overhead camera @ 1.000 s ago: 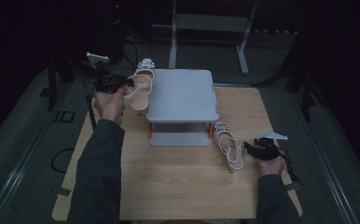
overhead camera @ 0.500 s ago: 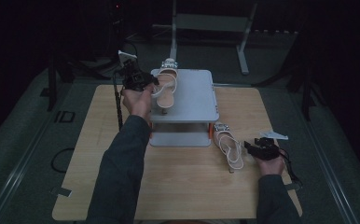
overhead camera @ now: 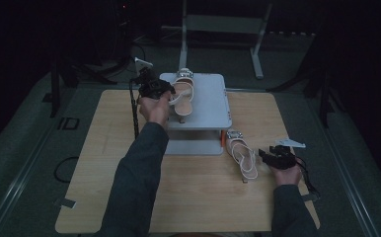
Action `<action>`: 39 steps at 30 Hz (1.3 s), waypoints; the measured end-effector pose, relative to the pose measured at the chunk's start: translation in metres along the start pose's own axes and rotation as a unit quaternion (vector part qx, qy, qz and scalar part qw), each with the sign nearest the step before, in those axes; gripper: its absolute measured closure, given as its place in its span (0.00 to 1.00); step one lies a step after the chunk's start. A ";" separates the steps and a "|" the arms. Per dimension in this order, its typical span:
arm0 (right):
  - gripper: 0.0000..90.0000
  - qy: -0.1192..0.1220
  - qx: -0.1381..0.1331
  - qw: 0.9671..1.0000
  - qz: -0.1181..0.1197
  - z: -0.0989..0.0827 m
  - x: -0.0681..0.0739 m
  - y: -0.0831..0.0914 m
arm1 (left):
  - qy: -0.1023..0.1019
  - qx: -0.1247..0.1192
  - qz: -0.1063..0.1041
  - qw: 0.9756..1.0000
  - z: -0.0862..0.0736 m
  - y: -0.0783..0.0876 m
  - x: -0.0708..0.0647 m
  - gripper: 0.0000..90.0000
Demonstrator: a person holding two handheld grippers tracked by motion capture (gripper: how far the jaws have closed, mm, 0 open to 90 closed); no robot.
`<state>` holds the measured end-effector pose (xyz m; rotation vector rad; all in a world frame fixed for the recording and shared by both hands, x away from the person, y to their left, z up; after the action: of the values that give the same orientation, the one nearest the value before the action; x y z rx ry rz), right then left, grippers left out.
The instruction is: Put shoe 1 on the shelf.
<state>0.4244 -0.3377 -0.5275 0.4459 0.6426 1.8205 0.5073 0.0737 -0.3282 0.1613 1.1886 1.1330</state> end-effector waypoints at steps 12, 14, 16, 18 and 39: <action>0.51 -0.001 0.001 1.000 0.000 0.000 0.000 -0.001 | -0.009 -0.001 0.019 1.000 0.003 0.000 0.005 0.88; 0.51 0.000 0.001 1.000 0.000 0.000 0.000 -0.001 | -0.010 0.002 0.019 1.000 0.003 -0.001 0.005 0.88; 0.51 0.000 0.001 1.000 0.000 0.000 0.000 0.000 | -0.014 0.005 0.020 1.000 0.003 -0.003 0.005 0.89; 0.51 0.000 0.001 1.000 0.000 0.000 0.000 0.000 | -0.017 0.011 0.019 1.000 0.003 -0.004 0.005 0.89; 0.51 0.002 0.004 1.000 0.001 -0.001 0.001 -0.002 | -0.082 0.019 -0.008 0.996 0.007 -0.005 0.002 0.63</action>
<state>0.4251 -0.3367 -0.5289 0.4480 0.6515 1.8212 0.5154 0.0759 -0.3297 0.2687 1.0634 1.0625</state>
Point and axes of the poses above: each handheld gripper's, and its own axes: y roughly backward along the jaws, z roughly out of its top, x roughly to its left, the point moved 5 cm from there along -y, roughly forward along the jaws, and after that the axes turned 2 degrees about y, right-handed, at the moved point
